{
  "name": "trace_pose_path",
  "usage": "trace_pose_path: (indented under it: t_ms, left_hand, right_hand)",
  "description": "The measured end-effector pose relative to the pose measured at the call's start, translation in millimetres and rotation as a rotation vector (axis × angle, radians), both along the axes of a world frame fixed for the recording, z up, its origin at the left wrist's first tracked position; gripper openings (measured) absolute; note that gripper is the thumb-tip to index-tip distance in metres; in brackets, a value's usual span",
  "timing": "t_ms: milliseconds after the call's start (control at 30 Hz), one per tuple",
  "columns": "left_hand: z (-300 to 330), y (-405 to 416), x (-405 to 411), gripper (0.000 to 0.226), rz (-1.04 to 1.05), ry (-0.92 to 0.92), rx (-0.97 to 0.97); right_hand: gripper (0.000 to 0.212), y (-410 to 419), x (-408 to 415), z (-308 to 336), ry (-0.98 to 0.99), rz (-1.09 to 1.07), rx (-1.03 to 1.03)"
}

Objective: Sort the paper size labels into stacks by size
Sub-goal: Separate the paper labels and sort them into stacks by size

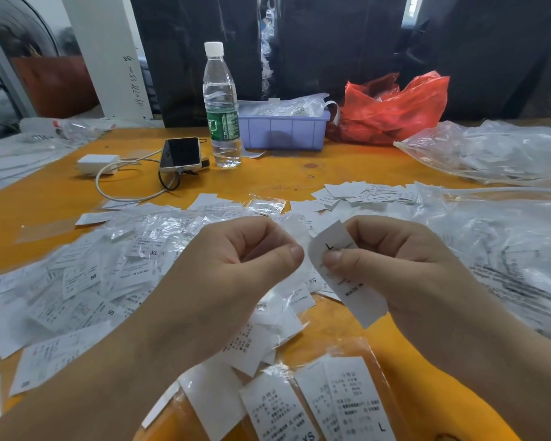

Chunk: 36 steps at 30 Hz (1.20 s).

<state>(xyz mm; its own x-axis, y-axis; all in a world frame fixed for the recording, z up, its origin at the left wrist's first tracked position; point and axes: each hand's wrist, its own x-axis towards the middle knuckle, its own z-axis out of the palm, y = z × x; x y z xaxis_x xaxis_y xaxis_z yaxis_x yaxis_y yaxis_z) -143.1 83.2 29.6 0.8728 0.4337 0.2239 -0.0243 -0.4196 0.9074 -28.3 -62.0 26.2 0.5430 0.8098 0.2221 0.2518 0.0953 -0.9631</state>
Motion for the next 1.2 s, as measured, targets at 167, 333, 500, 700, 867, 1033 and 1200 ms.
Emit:
trace_pose_path:
  t_ms: [167,333,500,700,867,1033,1200]
  left_hand:
    - [0.6,-0.1,-0.2,0.016,-0.018,-0.003,-0.017]
    - [2.5,0.2,-0.2,0.016,-0.030,0.003,-0.011]
    - [2.6,-0.3,-1.4,0.020,-0.041,-0.020,-0.029]
    - [2.3,-1.3,-0.5,0.016,-0.089,-0.023,-0.041]
    - [1.1,-0.4,-0.5,0.012,-0.128,-0.031,-0.073]
    - [0.5,-0.2,0.3,0.010,-0.137,-0.024,-0.060]
    - [0.9,0.6,0.7,0.011,-0.134,-0.014,-0.059]
  right_hand:
    - [0.014,-2.3,0.8,2.2,0.044,0.031,-0.057]
    - [0.016,-2.7,1.5,1.5,0.063,0.025,-0.060]
    - [0.011,-3.2,3.9,4.4,0.097,-0.070,0.046]
    - [0.008,-2.6,1.5,3.2,0.049,-0.034,-0.019]
    - [0.010,-2.5,3.1,3.9,0.064,0.007,-0.010]
    - [0.010,-2.4,4.5,4.3,0.116,0.077,0.000]
    - [0.013,-2.6,4.0,5.0,0.148,0.134,0.023]
